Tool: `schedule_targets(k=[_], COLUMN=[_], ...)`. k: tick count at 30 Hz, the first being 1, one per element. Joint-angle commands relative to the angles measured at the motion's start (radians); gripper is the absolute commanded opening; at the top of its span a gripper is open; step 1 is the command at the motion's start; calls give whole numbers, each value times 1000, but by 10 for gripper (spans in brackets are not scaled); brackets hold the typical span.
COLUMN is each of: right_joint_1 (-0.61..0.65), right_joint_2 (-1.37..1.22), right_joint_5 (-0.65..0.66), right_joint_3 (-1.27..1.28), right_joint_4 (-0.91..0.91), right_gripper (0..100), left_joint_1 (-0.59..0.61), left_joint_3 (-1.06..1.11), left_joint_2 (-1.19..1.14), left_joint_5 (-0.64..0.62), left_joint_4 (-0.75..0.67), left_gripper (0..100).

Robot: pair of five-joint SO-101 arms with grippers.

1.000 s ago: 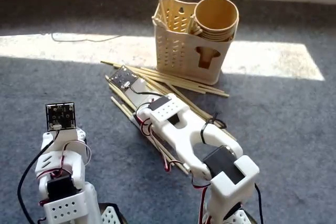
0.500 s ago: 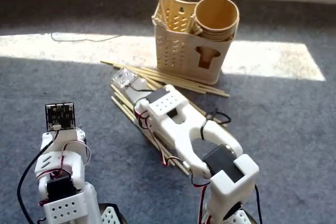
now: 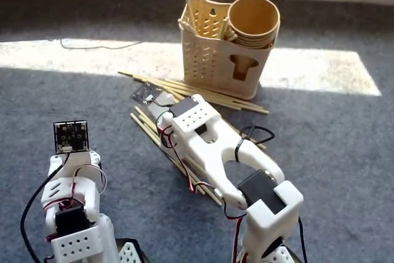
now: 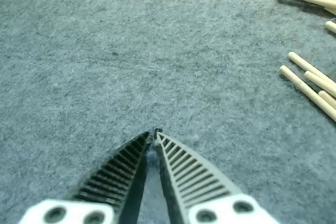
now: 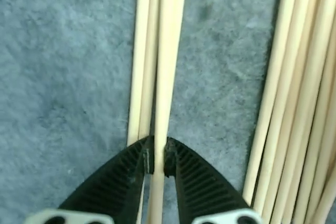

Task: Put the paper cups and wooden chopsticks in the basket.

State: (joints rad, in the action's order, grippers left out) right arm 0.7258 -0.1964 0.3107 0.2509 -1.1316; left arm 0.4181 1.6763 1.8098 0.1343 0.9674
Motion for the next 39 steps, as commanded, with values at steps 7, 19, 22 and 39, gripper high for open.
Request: schedule_targets(k=[7, 19, 22, 39], right_joint_1=[-70, -70, -70, -68], right_joint_2=[338, 638, 742, 1173], right_joint_5=[14, 6, 6, 9], right_joint_3=[68, 151, 156, 512], right_joint_4=[-12, -12, -10, 641], right_gripper=[5, 5, 5, 5], left_joint_1=[5, 5, 5, 5], left_joint_3=[18, 18, 18, 18], left_joint_2=[5, 5, 5, 5], left_joint_5=[6, 6, 6, 6], left_joint_4=[-18, -18, -18, -18], left_gripper=[8, 8, 8, 8])
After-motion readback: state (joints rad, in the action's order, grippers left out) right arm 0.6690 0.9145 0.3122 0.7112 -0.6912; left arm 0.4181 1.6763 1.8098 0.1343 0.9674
